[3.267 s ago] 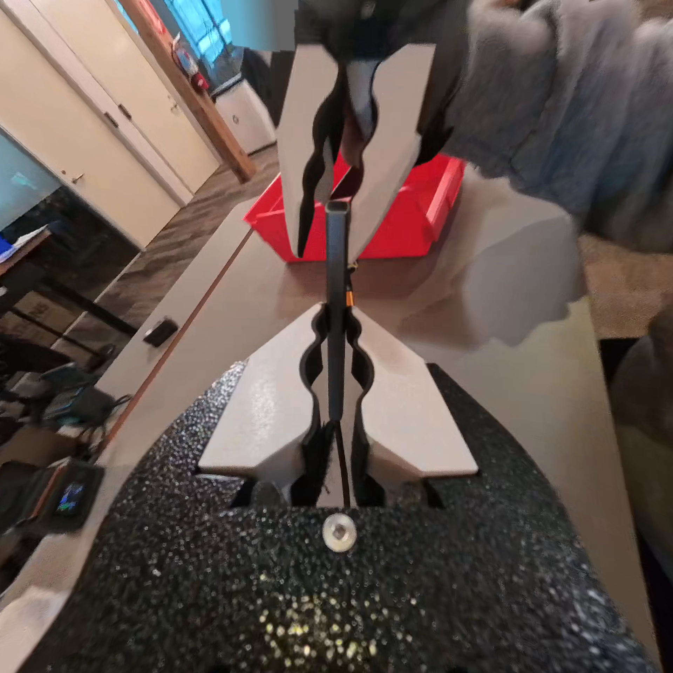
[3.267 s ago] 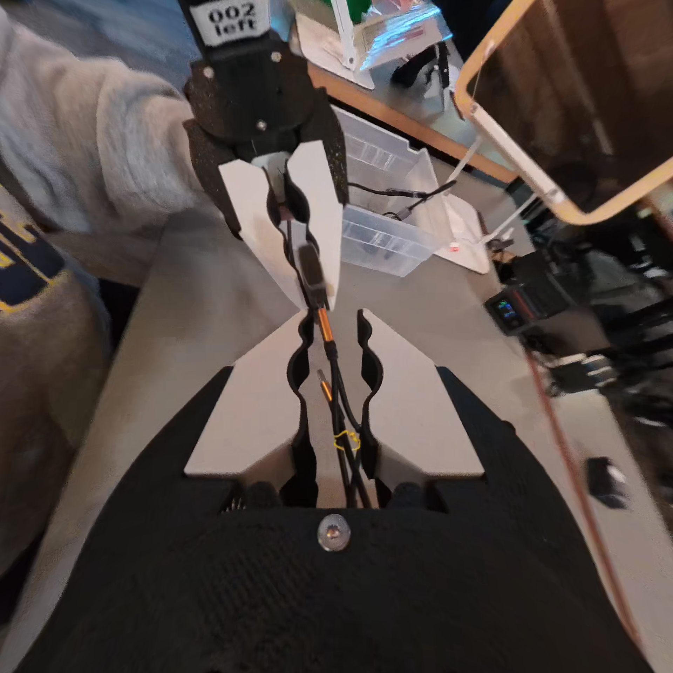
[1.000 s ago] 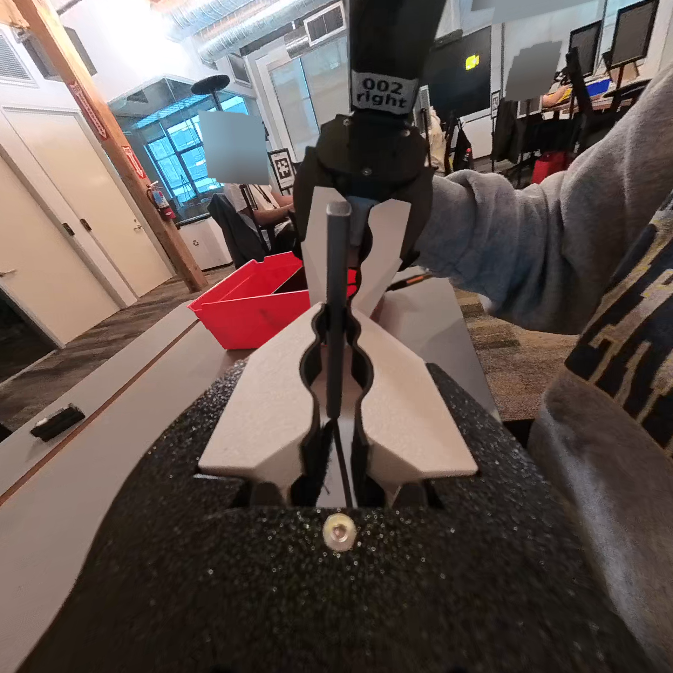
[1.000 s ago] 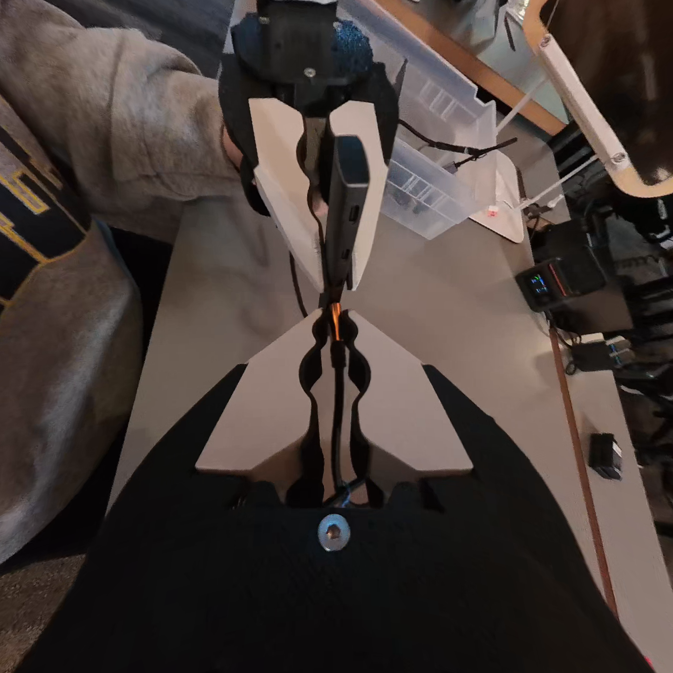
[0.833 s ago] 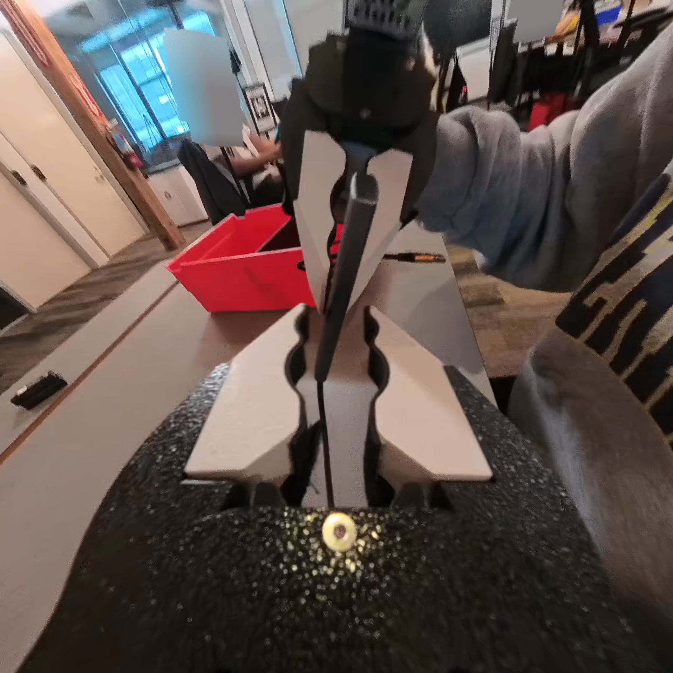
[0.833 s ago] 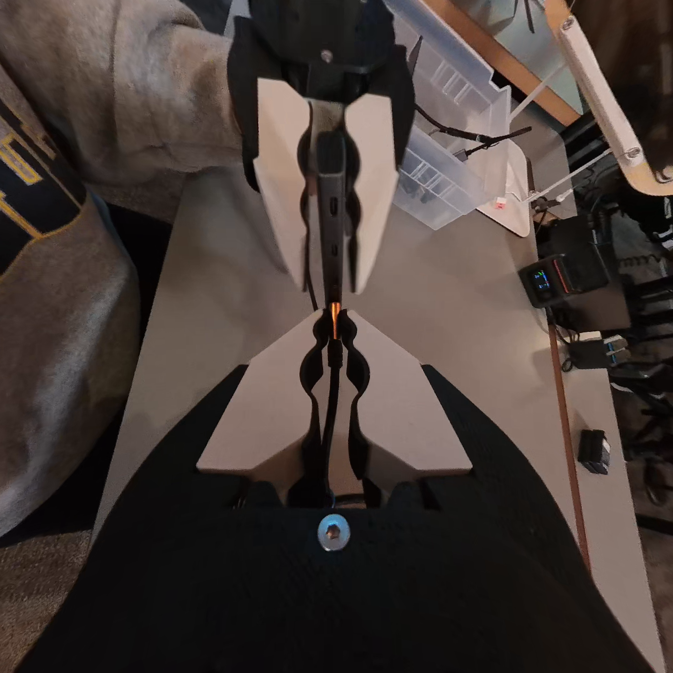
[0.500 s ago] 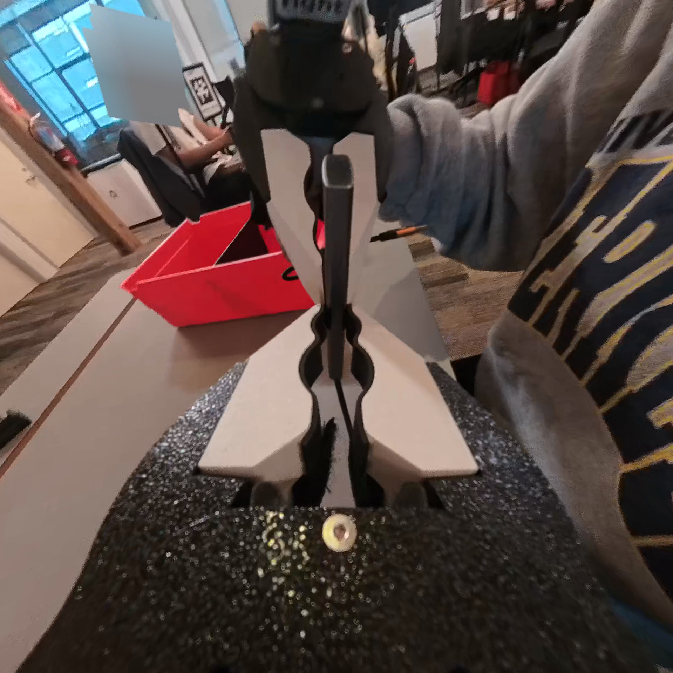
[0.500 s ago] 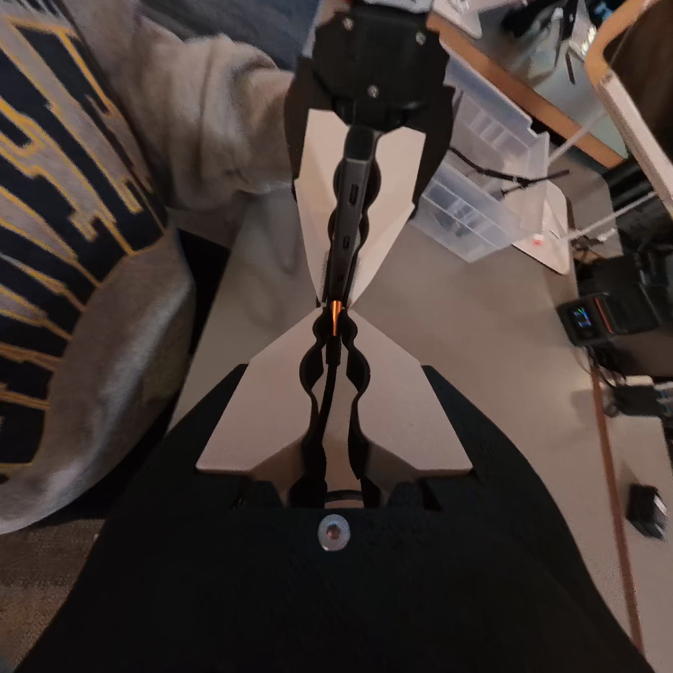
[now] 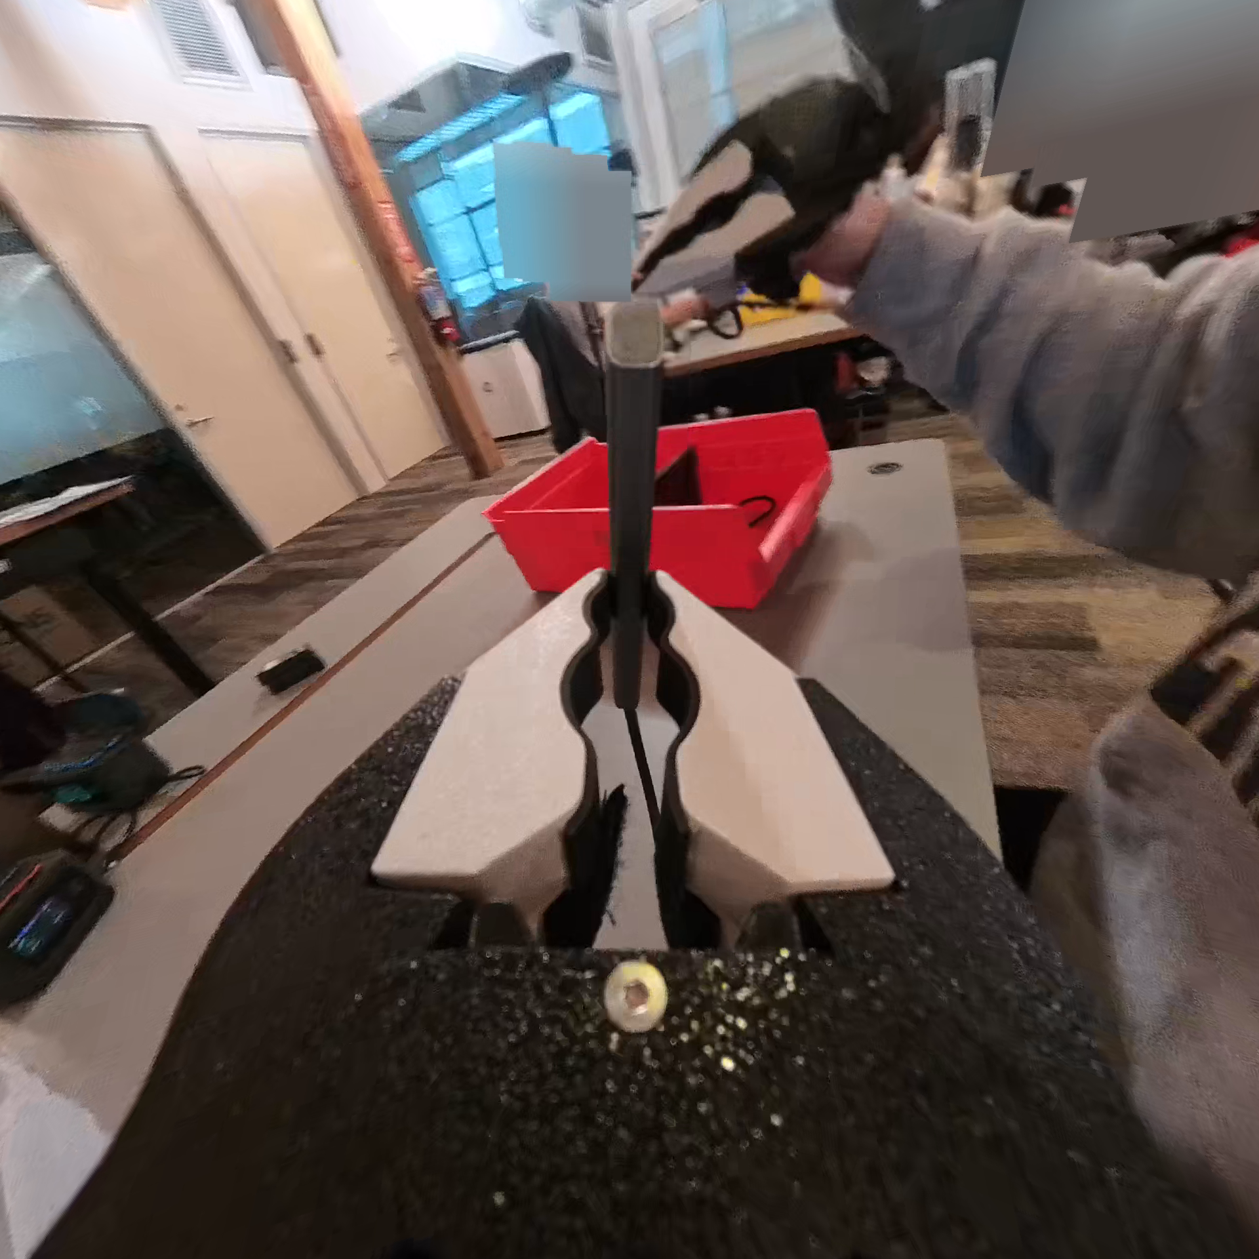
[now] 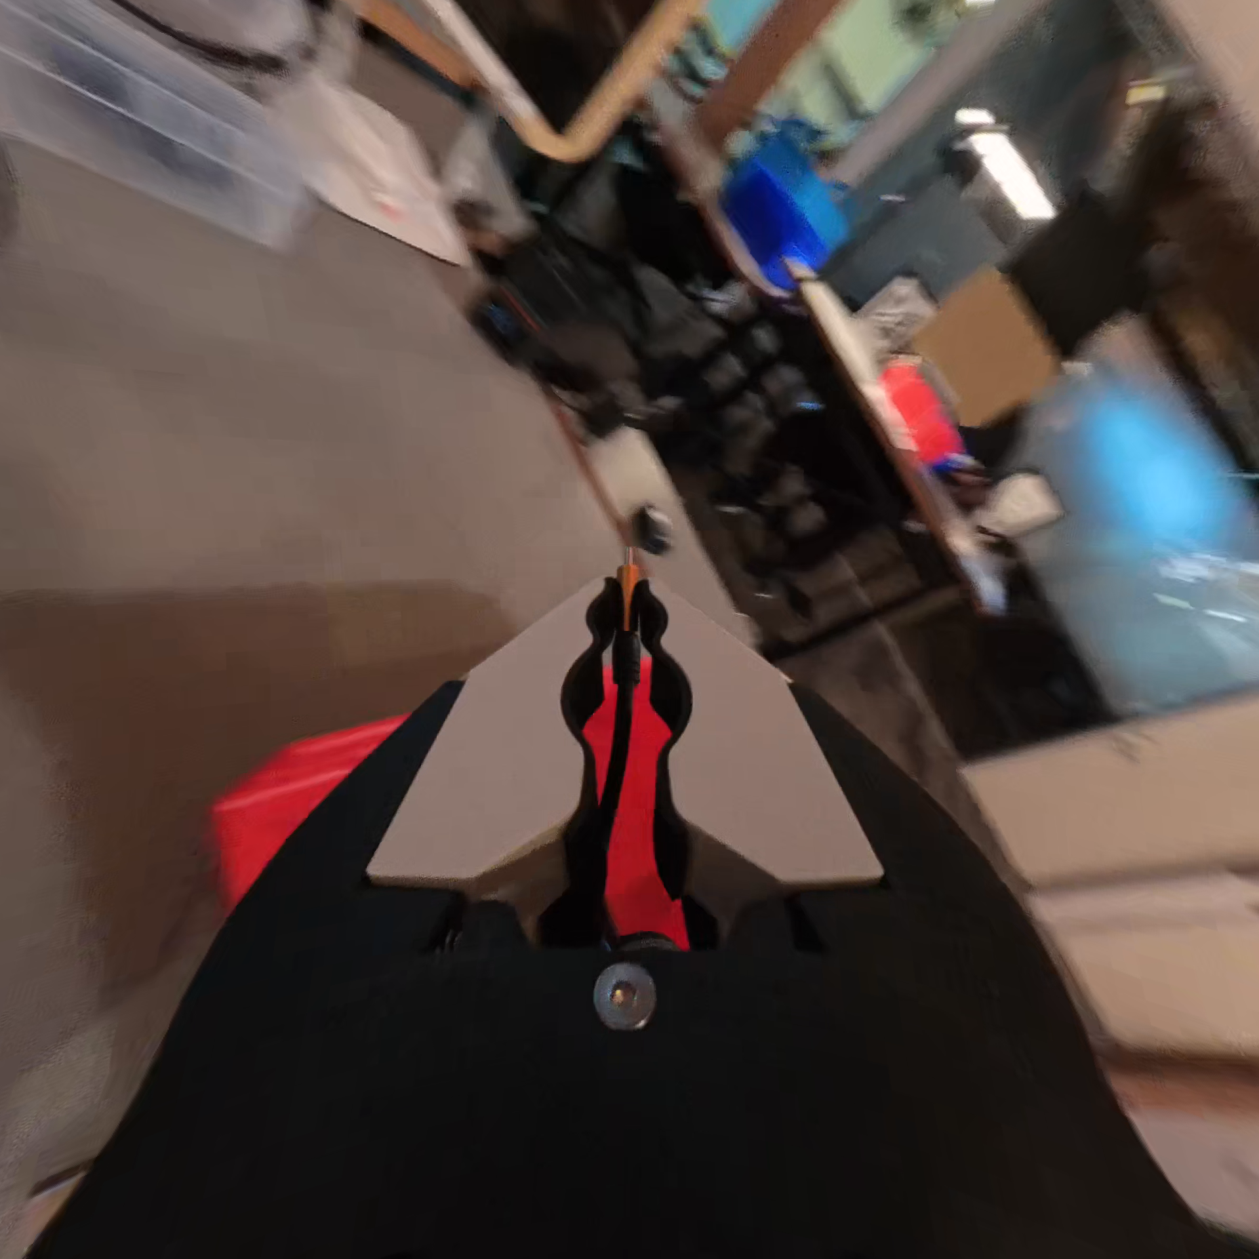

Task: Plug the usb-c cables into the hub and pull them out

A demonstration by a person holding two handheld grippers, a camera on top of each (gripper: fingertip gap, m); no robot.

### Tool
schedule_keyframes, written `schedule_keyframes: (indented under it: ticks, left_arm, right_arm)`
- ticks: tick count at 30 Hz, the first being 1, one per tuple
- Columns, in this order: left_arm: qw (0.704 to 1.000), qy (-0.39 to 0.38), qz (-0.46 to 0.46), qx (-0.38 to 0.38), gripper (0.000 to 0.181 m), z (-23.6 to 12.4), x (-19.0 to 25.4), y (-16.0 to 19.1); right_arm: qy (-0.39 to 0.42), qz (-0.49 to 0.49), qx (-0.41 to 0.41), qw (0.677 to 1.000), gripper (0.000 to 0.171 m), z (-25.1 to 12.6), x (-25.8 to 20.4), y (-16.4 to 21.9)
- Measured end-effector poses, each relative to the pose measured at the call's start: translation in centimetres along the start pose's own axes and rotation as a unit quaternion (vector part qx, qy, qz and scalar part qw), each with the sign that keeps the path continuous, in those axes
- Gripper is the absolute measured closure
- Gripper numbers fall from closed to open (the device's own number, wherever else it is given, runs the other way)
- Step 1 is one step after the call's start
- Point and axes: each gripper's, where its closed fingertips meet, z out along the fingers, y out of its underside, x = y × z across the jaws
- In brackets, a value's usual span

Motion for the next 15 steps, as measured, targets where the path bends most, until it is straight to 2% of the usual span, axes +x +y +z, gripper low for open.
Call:
schedule_keyframes:
  ticks: [3,5,9,10,12,13,15]
  left_arm:
    - [0.997,-0.049,-0.051,0.039,0.174,0.2,-1.6,-0.9]
    - [0.994,-0.056,-0.078,0.052,0.174,0.7,-1.9,-0.9]
    - [0.991,-0.064,-0.110,0.042,0.174,2.1,-2.2,-0.2]
    - [0.991,-0.061,-0.115,0.039,0.174,2.4,-2.2,-0.1]
    - [0.991,-0.044,-0.116,0.039,0.174,3.0,-1.9,-0.2]
    - [0.992,-0.042,-0.110,0.035,0.174,3.2,-1.8,-0.1]
    - [0.996,-0.026,-0.080,0.019,0.174,3.8,-1.0,0.1]
  right_arm:
    - [0.084,-0.012,0.028,0.996,0.166,0.4,2.0,1.8]
    - [0.099,-0.032,0.020,0.994,0.166,1.1,1.4,3.6]
    - [-0.042,0.038,-0.078,0.995,0.165,3.2,-3.7,9.1]
    - [-0.075,0.061,-0.106,0.990,0.155,3.3,-4.7,10.2]
    - [-0.093,0.088,-0.170,0.977,0.111,2.9,-5.2,11.8]
    - [-0.087,0.090,-0.209,0.970,0.095,2.4,-5.0,12.2]
    - [-0.089,0.081,-0.218,0.968,0.088,1.8,-5.5,9.9]
